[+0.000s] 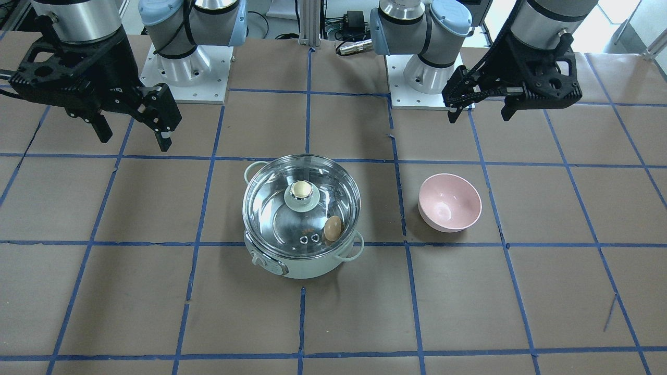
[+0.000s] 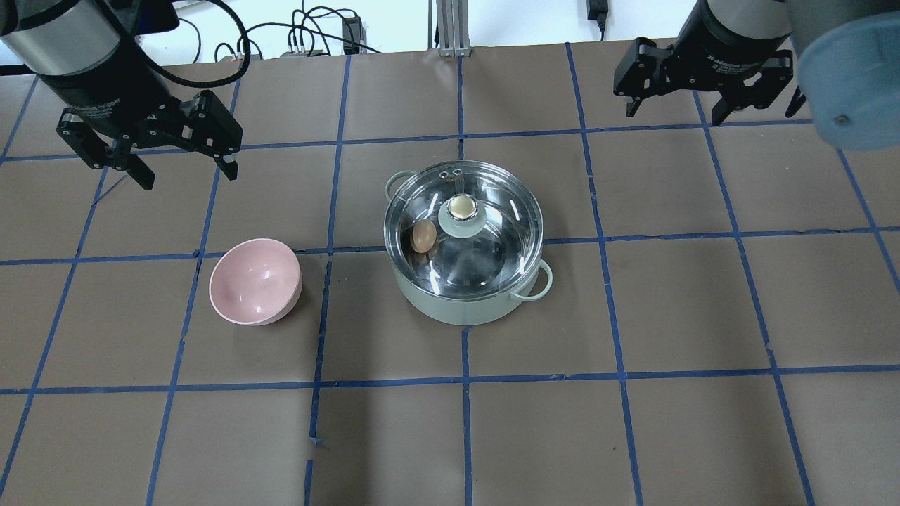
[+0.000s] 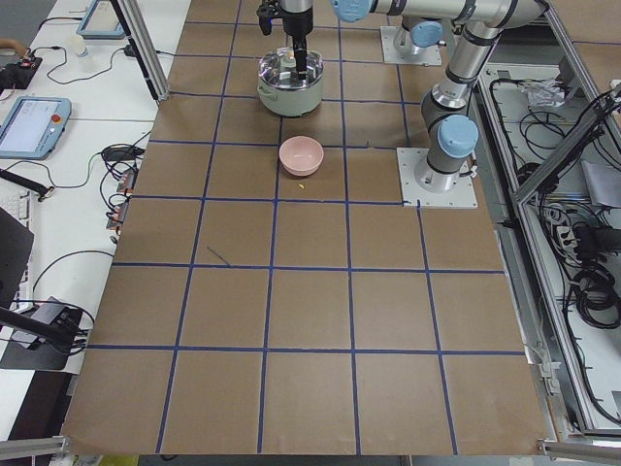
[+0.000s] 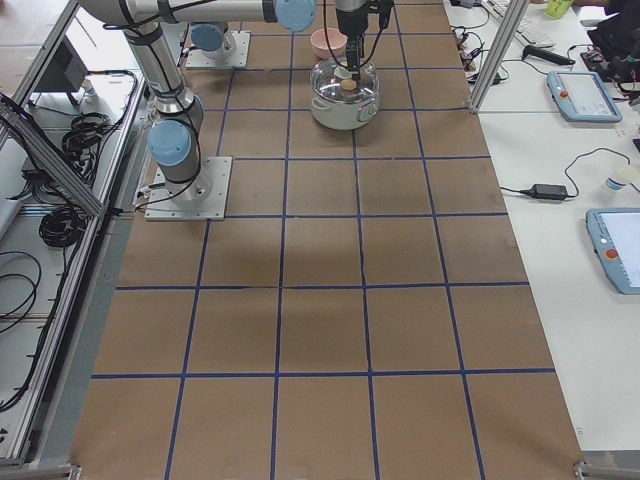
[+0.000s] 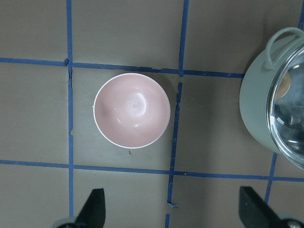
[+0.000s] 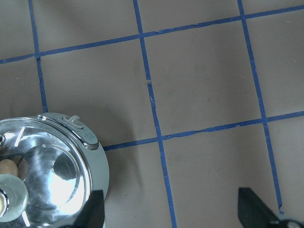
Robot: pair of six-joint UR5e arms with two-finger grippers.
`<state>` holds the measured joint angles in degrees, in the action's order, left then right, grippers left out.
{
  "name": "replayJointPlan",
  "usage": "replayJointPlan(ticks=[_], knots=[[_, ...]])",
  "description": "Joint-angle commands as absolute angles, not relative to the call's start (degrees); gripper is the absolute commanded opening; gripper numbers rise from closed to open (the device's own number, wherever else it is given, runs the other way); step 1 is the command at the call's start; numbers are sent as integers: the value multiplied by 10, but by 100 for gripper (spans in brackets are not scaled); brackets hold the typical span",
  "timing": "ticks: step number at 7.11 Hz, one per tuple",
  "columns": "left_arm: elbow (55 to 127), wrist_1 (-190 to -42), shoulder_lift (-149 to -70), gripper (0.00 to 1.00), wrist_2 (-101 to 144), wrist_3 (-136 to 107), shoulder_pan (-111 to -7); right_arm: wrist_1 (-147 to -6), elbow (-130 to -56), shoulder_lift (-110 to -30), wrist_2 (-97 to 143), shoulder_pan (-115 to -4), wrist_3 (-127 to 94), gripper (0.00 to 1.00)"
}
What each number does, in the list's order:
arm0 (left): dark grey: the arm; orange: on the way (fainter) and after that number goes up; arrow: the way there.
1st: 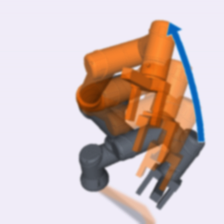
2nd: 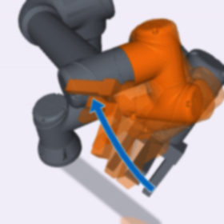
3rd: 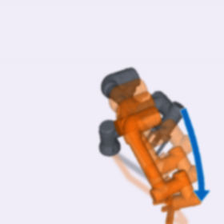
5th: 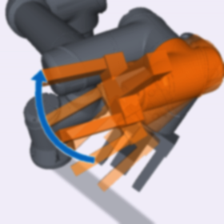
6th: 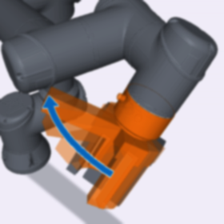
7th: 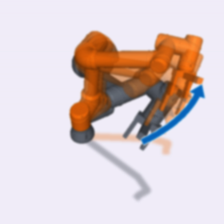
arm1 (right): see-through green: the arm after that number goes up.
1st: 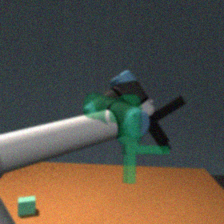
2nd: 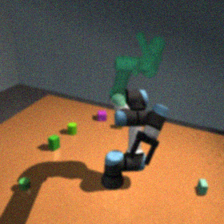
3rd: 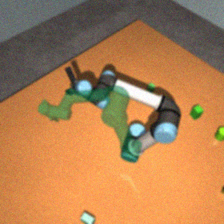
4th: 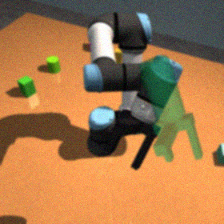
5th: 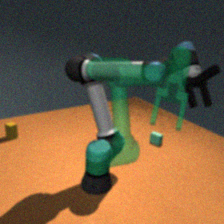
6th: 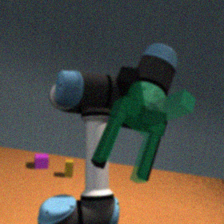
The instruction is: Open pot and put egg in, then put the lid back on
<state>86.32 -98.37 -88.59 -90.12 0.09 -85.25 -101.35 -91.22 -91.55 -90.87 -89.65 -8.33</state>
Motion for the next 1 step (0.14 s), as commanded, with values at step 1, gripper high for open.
replayJointPlan(ticks=[1], knots=[[863, -983, -886, 100, -902, 1, -853, -1012, -914, -916, -905, -896, -66, 100]])
